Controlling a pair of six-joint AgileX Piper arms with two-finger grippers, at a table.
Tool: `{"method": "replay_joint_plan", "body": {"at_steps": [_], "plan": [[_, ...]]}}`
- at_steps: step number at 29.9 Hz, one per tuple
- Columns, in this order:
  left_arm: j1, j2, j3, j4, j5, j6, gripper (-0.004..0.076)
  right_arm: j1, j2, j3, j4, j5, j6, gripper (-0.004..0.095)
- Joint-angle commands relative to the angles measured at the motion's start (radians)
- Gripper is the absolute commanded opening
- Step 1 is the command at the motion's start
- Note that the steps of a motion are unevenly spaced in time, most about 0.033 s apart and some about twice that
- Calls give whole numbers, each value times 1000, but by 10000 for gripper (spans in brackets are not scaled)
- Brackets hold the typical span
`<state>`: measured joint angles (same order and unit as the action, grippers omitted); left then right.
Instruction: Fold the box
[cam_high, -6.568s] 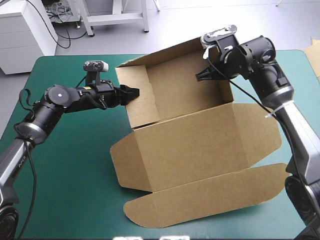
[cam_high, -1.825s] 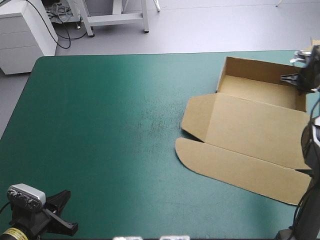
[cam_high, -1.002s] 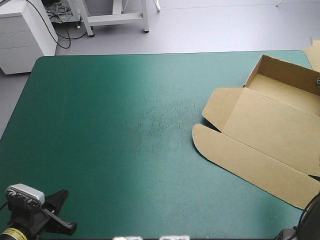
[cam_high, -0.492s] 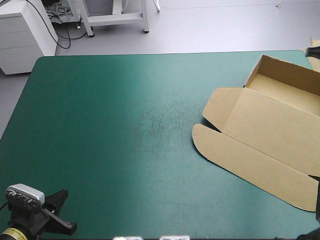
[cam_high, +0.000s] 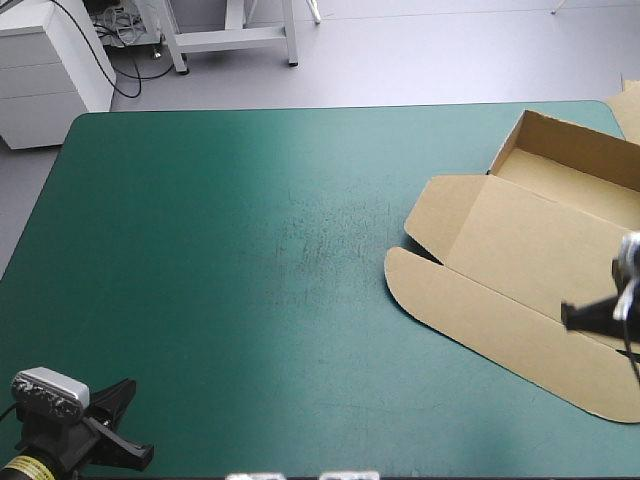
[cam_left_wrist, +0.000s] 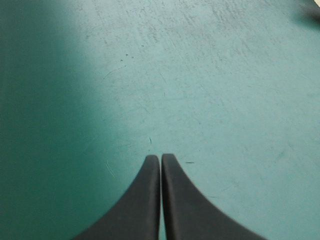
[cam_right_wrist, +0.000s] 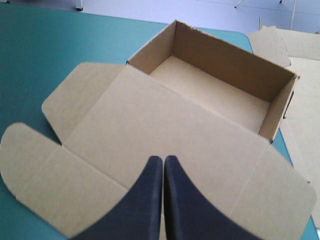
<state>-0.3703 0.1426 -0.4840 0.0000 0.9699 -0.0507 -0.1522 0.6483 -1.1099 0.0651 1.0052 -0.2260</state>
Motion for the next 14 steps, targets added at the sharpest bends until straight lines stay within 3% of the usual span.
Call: {"method": "replay_joint_plan", "body": {"at_steps": [1, 9, 14], "plan": [[-2, 17, -23, 0, -63, 0, -8, 0, -193, 197, 6, -78, -12, -16], [-2, 17, -23, -6, -64, 0, -8, 2, -549, 510, 153, -101, -111, -17], [-2, 17, -23, -6, -65, 0, -8, 25, -616, 602, 175, -161, -57, -18]]}}
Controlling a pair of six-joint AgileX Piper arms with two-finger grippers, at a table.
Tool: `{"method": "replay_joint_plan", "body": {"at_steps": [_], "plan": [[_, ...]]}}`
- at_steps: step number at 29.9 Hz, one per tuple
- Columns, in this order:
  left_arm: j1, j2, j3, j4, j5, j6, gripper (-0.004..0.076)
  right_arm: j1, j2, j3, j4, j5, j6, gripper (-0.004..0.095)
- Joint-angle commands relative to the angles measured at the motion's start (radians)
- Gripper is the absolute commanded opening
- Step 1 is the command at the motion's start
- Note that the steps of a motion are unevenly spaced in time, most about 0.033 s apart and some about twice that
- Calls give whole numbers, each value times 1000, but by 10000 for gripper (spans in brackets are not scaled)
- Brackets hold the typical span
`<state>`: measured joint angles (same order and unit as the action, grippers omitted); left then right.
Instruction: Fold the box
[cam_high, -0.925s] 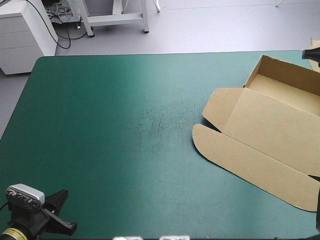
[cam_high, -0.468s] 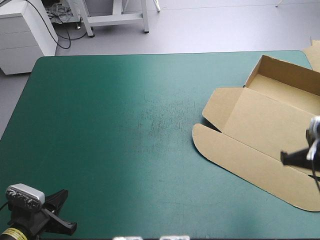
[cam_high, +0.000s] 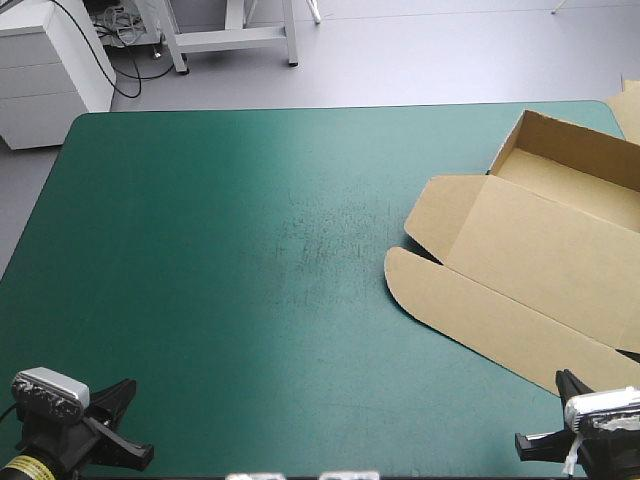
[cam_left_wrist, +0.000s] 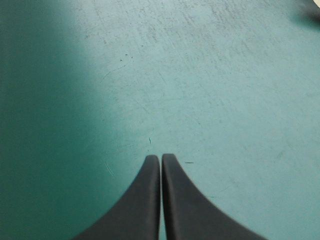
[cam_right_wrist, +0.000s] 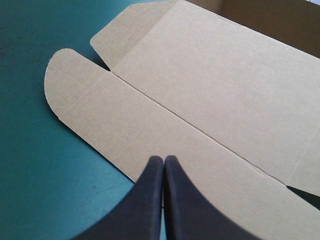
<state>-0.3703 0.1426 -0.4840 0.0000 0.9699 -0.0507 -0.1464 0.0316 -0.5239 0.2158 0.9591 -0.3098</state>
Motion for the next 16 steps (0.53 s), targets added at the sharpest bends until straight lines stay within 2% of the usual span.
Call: {"method": "replay_joint_plan", "body": {"at_steps": [1, 6, 16], "plan": [[-2, 17, -23, -6, -68, -2, -8, 35, 1, 31, 31, -142, 43, -17], [-2, 17, -23, -6, -68, -2, -8, 90, 3, 49, 34, -183, 28, -17], [-2, 17, -23, -6, -66, -2, -8, 87, 3, 52, 34, -193, 32, -18]]}}
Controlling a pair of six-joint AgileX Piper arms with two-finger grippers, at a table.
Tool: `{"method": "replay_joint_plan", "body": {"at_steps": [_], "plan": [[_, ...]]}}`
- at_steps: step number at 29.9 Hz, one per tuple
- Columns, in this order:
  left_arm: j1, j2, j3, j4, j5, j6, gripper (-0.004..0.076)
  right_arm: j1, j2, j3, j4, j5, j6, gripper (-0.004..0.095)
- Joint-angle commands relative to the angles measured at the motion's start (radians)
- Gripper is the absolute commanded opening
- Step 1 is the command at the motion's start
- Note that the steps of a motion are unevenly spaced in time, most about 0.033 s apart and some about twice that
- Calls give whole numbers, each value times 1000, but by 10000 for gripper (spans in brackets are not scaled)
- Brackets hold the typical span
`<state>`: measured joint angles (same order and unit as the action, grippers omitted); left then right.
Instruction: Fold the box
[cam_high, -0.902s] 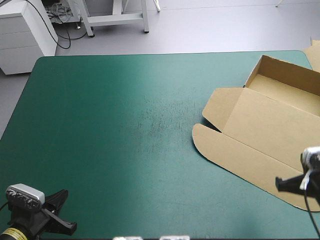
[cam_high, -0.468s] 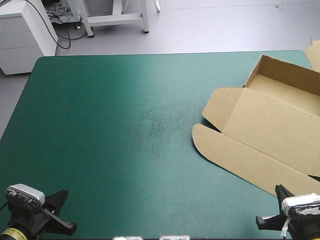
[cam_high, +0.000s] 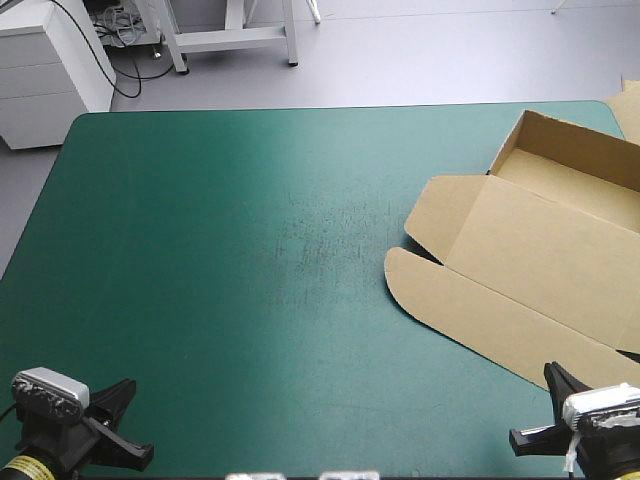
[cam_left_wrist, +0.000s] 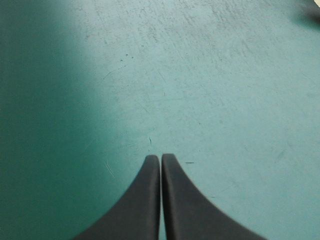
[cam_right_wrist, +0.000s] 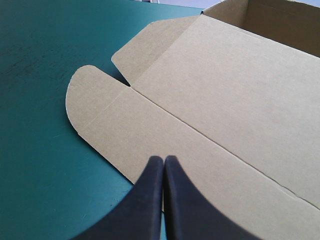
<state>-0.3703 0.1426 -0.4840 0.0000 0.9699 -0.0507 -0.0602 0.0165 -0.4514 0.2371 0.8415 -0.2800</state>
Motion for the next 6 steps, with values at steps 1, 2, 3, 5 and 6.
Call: {"method": "replay_joint_plan", "body": {"at_steps": [1, 2, 3, 5, 6], "plan": [[-2, 17, -23, -6, -66, -2, -8, 1, 18, -20, 13, -76, 3, -18], [-2, 17, -23, -6, -66, -2, -8, 1, 18, -20, 13, -76, 3, -18], [-2, 17, -23, -6, -66, -2, -8, 1, 18, -20, 13, -76, 3, -18], [-2, 17, -23, -6, -66, -2, -8, 1, 18, -20, 13, -76, 3, -18], [-2, 17, -23, -6, -66, -2, -9, 1, 18, -20, 13, -76, 3, -18]]}}
